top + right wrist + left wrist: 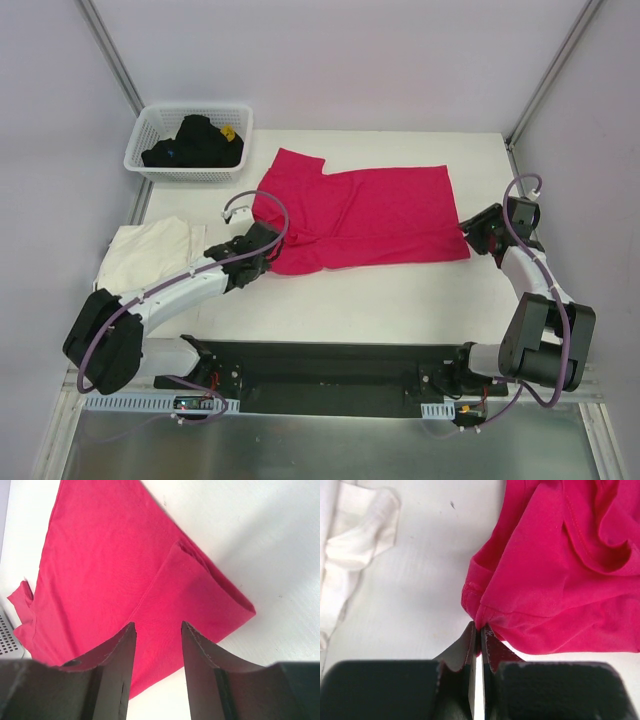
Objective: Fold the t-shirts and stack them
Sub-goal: Fold the flattened tshirt in 1/3 of the way
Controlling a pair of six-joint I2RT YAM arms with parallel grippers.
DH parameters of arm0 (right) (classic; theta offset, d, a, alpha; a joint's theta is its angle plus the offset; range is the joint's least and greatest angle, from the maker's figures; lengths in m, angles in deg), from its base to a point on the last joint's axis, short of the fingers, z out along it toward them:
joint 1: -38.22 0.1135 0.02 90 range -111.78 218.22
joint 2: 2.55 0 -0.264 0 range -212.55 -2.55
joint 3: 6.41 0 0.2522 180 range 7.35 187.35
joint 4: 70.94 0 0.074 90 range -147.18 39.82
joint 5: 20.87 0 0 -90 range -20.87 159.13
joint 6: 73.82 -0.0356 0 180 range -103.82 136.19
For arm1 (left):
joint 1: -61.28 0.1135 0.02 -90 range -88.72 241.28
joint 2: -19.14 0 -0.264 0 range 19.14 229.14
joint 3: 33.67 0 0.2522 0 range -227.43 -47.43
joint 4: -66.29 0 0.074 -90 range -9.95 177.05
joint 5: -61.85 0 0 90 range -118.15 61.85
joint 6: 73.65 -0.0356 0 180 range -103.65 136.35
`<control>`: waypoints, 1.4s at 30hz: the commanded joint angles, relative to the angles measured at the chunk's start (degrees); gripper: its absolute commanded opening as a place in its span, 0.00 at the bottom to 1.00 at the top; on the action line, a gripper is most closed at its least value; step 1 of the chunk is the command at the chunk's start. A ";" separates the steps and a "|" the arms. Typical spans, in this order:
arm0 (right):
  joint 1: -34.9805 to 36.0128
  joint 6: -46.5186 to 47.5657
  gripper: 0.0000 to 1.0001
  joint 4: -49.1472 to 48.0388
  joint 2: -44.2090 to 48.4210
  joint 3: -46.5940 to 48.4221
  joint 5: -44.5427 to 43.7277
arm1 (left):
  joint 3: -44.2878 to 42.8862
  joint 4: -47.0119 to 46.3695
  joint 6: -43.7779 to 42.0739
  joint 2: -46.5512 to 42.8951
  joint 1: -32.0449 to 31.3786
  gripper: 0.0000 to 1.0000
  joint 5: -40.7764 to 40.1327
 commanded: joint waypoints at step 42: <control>1.49 4.02 0.49 2.94 -1.27 -7.23 -4.95 | -3.07 5.21 -4.87 -3.34 1.59 0.00 -3.36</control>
